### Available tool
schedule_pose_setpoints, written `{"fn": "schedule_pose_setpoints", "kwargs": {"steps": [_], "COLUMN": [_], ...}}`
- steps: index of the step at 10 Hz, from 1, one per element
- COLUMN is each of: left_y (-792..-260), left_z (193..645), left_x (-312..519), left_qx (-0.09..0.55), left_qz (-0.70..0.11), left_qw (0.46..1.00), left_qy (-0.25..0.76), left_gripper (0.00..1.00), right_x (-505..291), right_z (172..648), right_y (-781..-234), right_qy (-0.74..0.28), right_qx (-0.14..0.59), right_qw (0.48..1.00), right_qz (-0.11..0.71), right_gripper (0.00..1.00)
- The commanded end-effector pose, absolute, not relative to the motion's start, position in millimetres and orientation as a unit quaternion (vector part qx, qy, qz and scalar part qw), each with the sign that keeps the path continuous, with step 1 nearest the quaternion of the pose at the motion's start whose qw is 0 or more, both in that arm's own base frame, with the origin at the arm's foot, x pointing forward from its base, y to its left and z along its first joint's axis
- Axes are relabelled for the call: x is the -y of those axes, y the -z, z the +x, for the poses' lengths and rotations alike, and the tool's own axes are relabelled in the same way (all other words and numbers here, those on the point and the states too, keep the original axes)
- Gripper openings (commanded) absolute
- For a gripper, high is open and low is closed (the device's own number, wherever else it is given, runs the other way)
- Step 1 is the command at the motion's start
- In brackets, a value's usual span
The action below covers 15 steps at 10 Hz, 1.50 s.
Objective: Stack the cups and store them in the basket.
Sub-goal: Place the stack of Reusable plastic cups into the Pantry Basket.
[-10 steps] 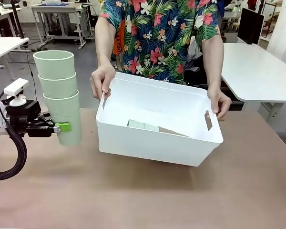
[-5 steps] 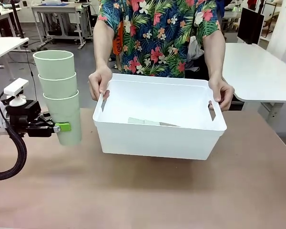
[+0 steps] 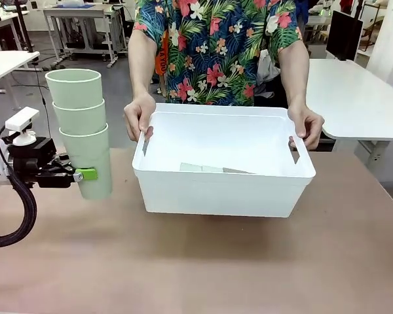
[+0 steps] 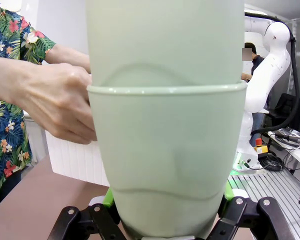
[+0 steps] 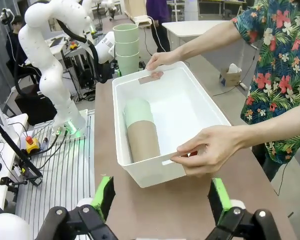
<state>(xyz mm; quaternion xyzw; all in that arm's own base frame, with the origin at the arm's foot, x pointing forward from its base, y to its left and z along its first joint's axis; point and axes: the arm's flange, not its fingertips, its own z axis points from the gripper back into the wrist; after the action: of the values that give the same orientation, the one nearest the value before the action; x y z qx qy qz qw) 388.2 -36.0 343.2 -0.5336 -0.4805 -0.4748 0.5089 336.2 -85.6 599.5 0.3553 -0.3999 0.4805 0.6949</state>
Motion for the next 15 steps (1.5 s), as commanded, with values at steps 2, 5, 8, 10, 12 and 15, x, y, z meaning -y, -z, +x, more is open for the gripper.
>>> {"fn": "schedule_pose_setpoints", "kwargs": {"steps": [2,5,8,10,12,15], "left_y": [-347.8,-347.8,-347.8,-347.8,-347.8,-373.4], "left_z": [386.8,386.8,386.8,386.8,386.8,381.7], "left_x": [36.7,36.7,36.7,36.7,36.7,24.4], "left_qx": [0.484,0.484,0.484,0.484,0.484,0.483], "left_qz": [-0.534,-0.534,-0.534,-0.534,-0.534,-0.540], "left_qw": [0.504,0.504,0.504,0.504,0.504,0.516], "left_qy": [0.476,0.476,0.476,0.476,0.476,0.457], "left_gripper": [0.85,0.85,0.85,0.85,0.85,0.85], "right_x": [85.9,85.9,85.9,85.9,85.9,85.9], "right_z": [337.4,337.4,337.4,337.4,337.4,337.4], "right_y": [-603.5,-603.5,-603.5,-603.5,-603.5,-603.5], "right_qy": [-0.483,-0.483,-0.483,-0.483,-0.483,-0.483], "right_qx": [0.405,0.405,0.405,0.405,0.405,0.405], "right_qw": [0.689,0.689,0.689,0.689,0.689,0.689], "right_qz": [0.357,0.357,0.357,0.357,0.357,0.357], "right_gripper": [1.00,1.00,1.00,1.00,1.00,1.00]}}
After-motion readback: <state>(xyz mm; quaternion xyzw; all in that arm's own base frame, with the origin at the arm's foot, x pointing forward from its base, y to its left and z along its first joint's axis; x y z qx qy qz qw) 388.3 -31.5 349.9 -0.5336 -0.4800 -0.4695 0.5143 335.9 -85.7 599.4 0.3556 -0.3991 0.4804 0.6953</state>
